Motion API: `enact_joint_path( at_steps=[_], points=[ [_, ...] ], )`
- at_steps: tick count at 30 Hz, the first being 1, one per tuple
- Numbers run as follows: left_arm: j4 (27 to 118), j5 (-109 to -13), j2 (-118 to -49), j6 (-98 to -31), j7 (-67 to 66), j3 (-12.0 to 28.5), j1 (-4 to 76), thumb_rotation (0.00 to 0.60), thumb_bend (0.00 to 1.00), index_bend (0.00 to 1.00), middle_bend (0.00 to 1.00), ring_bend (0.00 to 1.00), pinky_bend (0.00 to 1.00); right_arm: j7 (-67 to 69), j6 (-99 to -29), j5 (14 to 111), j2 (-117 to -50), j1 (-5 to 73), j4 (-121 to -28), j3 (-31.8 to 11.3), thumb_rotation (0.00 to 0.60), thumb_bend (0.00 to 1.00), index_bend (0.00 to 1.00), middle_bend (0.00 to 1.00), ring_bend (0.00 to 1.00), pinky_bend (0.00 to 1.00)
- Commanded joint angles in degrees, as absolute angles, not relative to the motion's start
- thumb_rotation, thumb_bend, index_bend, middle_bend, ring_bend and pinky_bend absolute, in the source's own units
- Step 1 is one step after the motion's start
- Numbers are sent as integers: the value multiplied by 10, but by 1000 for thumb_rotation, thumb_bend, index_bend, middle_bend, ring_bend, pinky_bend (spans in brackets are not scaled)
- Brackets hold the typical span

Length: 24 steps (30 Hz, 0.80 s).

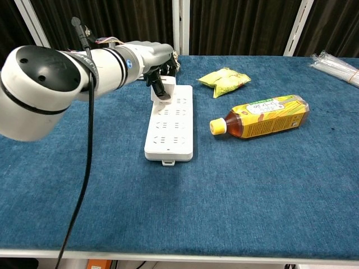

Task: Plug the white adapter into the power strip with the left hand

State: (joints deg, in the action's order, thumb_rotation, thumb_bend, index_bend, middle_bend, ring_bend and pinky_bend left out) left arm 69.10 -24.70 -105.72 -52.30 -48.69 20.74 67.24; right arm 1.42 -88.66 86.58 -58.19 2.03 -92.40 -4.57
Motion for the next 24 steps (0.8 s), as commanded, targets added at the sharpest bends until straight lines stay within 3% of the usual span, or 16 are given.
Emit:
enact_joint_path(
  at_steps=[1, 18, 21, 24],
  points=[
    [688, -254, -1052, -512, -467, 204, 665, 600, 348, 658, 739, 599, 386, 13, -886, 866, -582, 21, -925, -46, 600, 82, 0, 75, 0, 0],
    [664, -268, -1061, -500, -440, 181, 669, 600, 347, 647, 725, 591, 383, 5, -891, 866, -580, 17, -933, -46, 600, 82, 0, 75, 0, 0],
    [675, -269, -1056, -501, -443, 177, 669, 600, 313, 544, 637, 526, 377, 6, -890, 866, -581, 17, -932, -45, 600, 82, 0, 75, 0, 0],
    [685, -266, -1051, -505, -446, 176, 670, 600, 223, 357, 471, 384, 354, 7, -890, 867, -581, 17, -932, -45, 600, 82, 0, 75, 0, 0]
  ],
)
